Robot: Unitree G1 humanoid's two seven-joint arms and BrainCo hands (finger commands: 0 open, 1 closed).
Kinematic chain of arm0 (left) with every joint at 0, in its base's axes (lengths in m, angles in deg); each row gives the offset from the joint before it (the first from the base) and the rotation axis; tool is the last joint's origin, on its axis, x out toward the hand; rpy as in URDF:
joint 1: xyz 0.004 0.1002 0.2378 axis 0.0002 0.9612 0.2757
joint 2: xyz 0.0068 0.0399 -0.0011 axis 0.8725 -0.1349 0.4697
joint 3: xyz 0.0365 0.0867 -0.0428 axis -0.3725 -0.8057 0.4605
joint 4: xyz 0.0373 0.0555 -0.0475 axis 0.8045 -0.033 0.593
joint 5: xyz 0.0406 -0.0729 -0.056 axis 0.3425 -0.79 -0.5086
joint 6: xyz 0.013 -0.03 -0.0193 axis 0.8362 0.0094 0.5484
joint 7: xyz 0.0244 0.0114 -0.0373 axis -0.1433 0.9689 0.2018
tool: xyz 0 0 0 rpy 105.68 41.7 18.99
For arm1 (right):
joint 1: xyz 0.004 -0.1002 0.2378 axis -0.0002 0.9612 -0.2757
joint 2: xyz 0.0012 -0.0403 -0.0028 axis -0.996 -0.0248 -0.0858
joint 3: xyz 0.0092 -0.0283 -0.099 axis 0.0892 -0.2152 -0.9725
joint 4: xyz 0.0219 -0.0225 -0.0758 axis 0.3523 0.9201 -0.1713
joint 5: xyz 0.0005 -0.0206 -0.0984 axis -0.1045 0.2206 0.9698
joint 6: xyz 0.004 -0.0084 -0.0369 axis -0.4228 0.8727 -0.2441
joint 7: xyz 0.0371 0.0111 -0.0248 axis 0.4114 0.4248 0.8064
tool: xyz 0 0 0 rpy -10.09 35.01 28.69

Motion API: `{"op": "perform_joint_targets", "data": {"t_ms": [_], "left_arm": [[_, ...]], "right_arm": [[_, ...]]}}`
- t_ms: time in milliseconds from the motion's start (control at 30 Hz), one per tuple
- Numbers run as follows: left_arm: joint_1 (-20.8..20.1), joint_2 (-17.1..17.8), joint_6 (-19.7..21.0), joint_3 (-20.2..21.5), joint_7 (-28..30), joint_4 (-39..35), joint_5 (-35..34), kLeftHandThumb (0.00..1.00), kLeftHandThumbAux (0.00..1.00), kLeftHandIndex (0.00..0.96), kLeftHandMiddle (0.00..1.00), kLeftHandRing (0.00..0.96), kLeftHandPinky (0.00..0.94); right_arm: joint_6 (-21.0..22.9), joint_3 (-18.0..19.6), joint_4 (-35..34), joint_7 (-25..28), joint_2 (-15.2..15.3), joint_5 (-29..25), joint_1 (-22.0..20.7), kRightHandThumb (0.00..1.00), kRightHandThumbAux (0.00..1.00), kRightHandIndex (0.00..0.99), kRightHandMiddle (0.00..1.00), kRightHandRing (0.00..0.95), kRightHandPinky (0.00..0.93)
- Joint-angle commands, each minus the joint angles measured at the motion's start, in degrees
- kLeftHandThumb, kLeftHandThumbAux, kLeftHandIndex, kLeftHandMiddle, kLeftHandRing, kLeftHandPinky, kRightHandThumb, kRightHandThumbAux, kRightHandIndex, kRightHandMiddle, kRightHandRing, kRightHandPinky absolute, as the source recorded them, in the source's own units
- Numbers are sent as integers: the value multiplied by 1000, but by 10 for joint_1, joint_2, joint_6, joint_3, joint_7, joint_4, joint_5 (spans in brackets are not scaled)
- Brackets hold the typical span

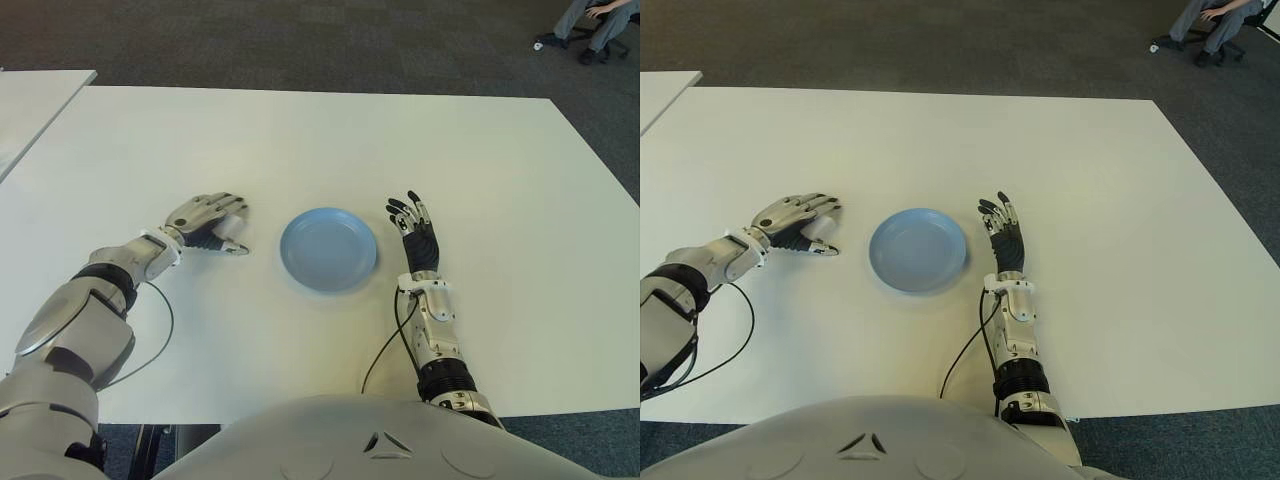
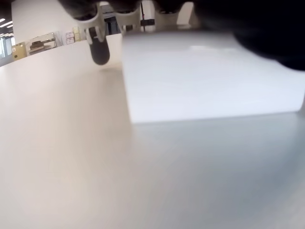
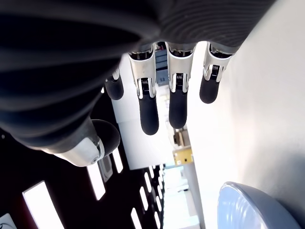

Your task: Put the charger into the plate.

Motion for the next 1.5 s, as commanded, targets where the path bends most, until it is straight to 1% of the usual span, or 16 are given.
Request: {"op": "perform_joint_targets", "data": {"t_ms": [33, 200, 267, 333, 367, 433, 467, 533, 600, 667, 700, 867, 967, 1067, 1267, 1500], "left_arm": [[49, -8, 35, -23, 15, 28, 25, 323, 341, 0, 23, 108, 258], [59, -10, 42, -22, -1, 30, 19, 324, 381, 0, 88, 188, 327], [66, -13, 47, -20, -16, 31, 15, 322, 395, 0, 115, 217, 349], [70, -15, 50, -18, -27, 31, 12, 316, 413, 0, 176, 297, 416], [73, -16, 51, -18, -38, 31, 12, 316, 415, 0, 184, 308, 425], [78, -17, 53, -19, -59, 32, 11, 312, 429, 0, 247, 379, 476], [82, -18, 54, -20, -75, 32, 12, 311, 431, 0, 258, 390, 483], [87, -20, 56, -22, -103, 32, 14, 313, 447, 18, 311, 441, 519], [92, -22, 60, -23, -129, 33, 15, 317, 463, 63, 358, 480, 547], [94, -23, 63, -25, -145, 34, 16, 343, 489, 126, 420, 522, 577], [96, -24, 66, -25, -153, 35, 16, 347, 492, 135, 429, 528, 581], [103, -29, 84, -26, -200, 39, 17, 394, 544, 237, 554, 602, 649], [106, -33, 94, -25, -227, 41, 15, 408, 559, 268, 587, 622, 667], [113, -40, 99, -18, -258, 42, 9, 421, 579, 352, 660, 683, 735], [117, -44, 90, -14, -275, 43, 3, 407, 592, 439, 726, 740, 771], [118, -45, 82, -13, -276, 44, 2, 382, 593, 500, 761, 767, 764]], "right_arm": [[12, 3, 4, 2, -4, -1, 6, 0, 595, 84, 273, 225, 142], [15, 3, 3, 4, -3, -3, 5, 0, 599, 84, 273, 224, 141], [16, 3, 3, 5, -3, -3, 5, 0, 601, 84, 273, 225, 143], [17, 3, 2, 5, -3, -3, 5, 0, 601, 86, 273, 225, 147], [17, 3, 2, 5, -4, -2, 5, 0, 601, 86, 273, 225, 147], [18, 3, 1, 4, -4, -1, 6, 0, 599, 89, 273, 225, 151], [18, 3, 1, 4, -4, -1, 6, 0, 598, 89, 273, 225, 151], [18, 3, 0, 3, -5, 1, 6, 0, 595, 92, 273, 225, 148], [18, 2, 0, 2, -5, 2, 6, 0, 594, 93, 273, 224, 147], [19, 2, 0, 1, -5, 2, 6, 0, 593, 94, 274, 225, 147], [19, 2, 0, 1, -5, 2, 6, 0, 593, 94, 274, 225, 147], [22, 1, 0, 1, -7, 1, 5, 0, 595, 95, 276, 226, 148], [23, 1, -1, 1, -7, 1, 5, 0, 595, 95, 278, 228, 149], [25, 0, -1, 2, -7, 0, 5, 0, 592, 94, 279, 232, 156], [25, -1, 0, 3, -8, 1, 5, 0, 588, 98, 277, 231, 154], [21, -1, 3, 3, -9, 0, 4, 0, 590, 103, 277, 230, 156]]}}
